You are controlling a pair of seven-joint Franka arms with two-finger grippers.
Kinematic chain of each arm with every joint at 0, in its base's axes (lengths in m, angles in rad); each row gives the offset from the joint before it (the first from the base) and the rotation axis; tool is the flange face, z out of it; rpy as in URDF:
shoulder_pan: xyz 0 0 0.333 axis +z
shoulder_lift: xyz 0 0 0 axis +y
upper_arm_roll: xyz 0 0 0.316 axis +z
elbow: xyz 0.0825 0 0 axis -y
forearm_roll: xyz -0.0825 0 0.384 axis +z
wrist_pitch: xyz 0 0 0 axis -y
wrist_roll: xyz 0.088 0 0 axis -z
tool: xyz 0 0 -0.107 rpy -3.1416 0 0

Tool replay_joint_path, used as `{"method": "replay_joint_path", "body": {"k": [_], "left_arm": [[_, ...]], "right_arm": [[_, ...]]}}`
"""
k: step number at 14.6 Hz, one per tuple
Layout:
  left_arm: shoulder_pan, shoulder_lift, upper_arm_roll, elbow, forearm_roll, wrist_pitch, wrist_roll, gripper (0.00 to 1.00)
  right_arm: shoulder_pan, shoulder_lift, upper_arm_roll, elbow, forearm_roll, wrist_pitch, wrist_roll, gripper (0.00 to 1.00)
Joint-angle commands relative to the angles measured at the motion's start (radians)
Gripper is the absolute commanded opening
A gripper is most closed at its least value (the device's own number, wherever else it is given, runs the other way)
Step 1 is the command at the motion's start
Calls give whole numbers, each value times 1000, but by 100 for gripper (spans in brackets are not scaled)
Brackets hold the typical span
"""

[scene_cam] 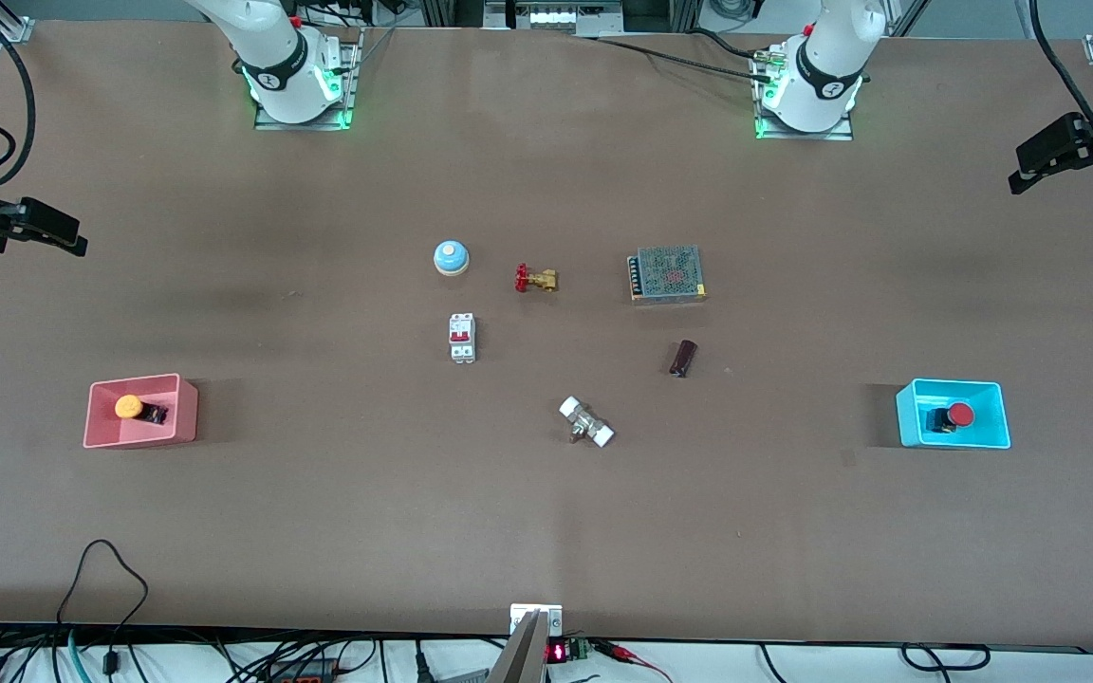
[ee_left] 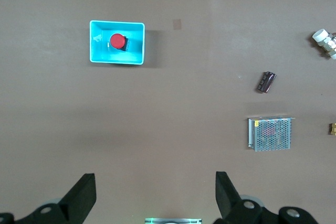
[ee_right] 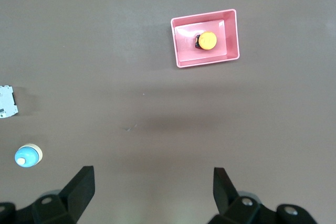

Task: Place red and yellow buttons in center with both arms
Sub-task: 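Move the right gripper out toward the pink bin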

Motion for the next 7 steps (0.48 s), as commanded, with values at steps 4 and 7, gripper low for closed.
{"method": "replay_joint_path", "body": {"k": [4,7], "left_arm": [[-5,-15,10,-11,-7,5,10,100],[-5,-15,10,-9,-7,5,10,100]], "right_arm": [[-3,1,4,11,-1,2,-4,100],[-5,1,4,11,-3,2,-6,100]]}}
